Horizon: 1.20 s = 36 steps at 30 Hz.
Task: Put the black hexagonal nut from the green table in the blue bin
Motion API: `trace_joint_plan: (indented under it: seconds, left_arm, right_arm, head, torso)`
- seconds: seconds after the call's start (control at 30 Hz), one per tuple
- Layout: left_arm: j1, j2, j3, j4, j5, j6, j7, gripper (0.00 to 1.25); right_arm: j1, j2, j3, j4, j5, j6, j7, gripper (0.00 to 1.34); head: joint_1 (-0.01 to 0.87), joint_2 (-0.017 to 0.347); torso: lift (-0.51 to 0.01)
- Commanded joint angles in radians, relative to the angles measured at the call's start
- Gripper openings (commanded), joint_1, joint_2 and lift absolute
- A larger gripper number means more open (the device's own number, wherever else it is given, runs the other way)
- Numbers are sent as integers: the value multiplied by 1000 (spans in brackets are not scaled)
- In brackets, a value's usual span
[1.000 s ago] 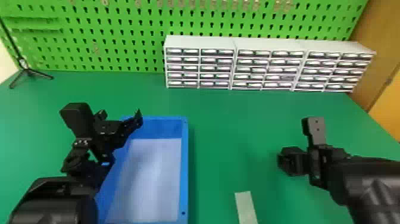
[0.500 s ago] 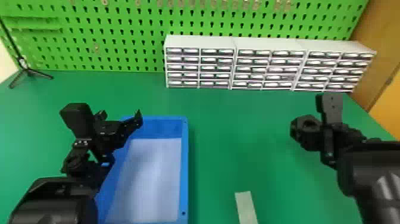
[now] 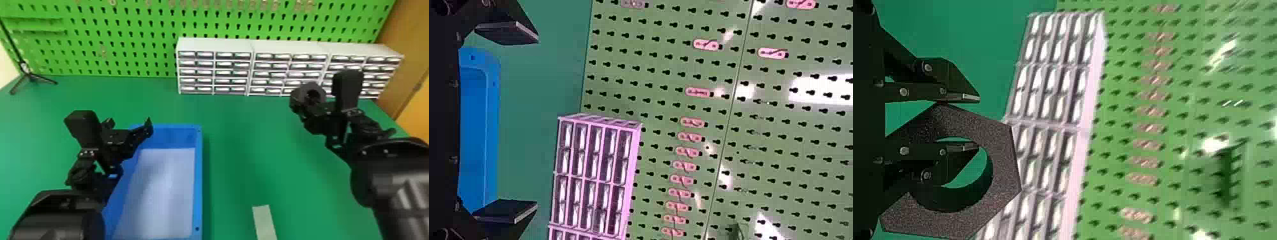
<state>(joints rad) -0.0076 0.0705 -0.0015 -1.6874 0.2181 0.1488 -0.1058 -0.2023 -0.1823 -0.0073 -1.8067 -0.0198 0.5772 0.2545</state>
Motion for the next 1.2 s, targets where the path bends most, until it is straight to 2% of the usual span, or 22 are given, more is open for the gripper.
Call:
trace_joint_plan:
  seconds: [0.0,0.33,0.6,0.83,1.17]
  left_arm:
    - [0,0,0,0,-8,0,0,1134]
    - [-2,-2,8,0,-19,0,9,1134]
    - [-2,-2,17,0,-25,0,17,1134]
    - [-3,-2,18,0,-28,-2,29,1134]
    - [-8,-2,21,0,-31,-2,40,1134]
  right_arm:
    - [-15,-22,66,6,-49,-76,0,328]
    - [-72,-75,247,32,-155,-138,-1,328]
    - [-132,-105,408,70,-247,-165,-1,328]
    - [-184,-125,524,101,-319,-184,-1,328]
    - [-243,-134,661,136,-405,-211,-1,328]
  head:
    - [692,8]
    - [692,8]
    - [692,8]
    - [692,8]
    - [692,8]
  torso:
    - [-97]
    - [-97]
    - [-97]
    - [-97]
    - [-97]
